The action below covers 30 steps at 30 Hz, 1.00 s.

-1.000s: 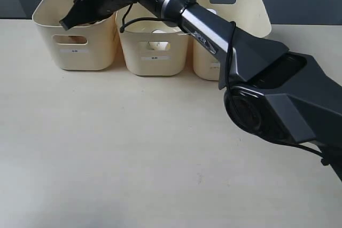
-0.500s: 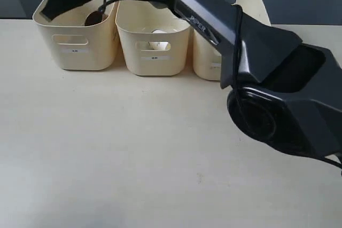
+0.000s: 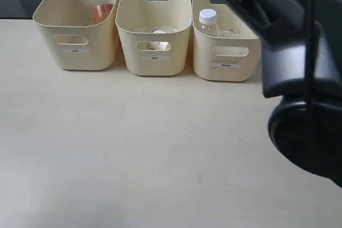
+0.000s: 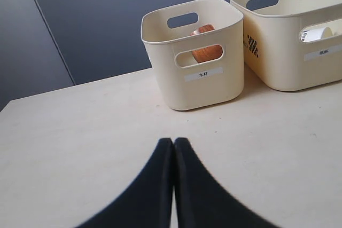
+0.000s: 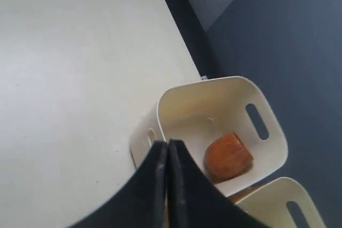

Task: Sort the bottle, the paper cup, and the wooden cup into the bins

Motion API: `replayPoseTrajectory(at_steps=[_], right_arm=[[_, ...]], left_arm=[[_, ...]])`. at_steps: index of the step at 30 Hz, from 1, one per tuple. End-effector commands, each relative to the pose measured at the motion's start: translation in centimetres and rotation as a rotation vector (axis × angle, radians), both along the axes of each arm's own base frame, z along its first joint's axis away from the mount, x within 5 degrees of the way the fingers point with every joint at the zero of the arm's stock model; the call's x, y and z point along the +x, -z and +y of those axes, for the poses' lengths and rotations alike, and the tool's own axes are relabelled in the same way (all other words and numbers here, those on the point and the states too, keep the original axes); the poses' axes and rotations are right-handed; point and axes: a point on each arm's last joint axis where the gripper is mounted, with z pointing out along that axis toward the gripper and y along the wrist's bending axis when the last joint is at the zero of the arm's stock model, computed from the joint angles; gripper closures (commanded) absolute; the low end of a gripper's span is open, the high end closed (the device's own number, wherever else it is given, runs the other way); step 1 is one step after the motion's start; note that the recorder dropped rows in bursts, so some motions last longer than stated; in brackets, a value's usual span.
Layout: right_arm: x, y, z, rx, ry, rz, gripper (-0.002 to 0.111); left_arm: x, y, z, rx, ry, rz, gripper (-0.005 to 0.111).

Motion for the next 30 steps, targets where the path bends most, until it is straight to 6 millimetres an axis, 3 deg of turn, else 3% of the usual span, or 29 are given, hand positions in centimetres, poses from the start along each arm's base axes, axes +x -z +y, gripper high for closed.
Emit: replayPoseTrajectory(at_steps=[1, 12, 21, 30], right_arm=[[-3.3, -4.3, -1.7, -0.020, 0.033, -0.096, 0.109], [-11.4, -12.6, -5.9, 0.080, 0.040, -0.236, 0.109], [-17.7, -17.9, -10.0, 0.240, -0.002, -0.309, 0.109], [-20.4, -21.4, -14.6, 0.355, 0.037, -0.383, 0.109]], left_arm=[[0.0, 0.0, 0.0, -0.003, 0.007, -0.010, 0.107], [0.0, 0.0, 0.0, -0.003, 0.007, -0.010, 0.107], [0.0, 0.0, 0.0, -0.003, 0.007, -0.010, 0.107], [0.0, 0.0, 0.0, -0.003, 0.007, -0.010, 0.107]])
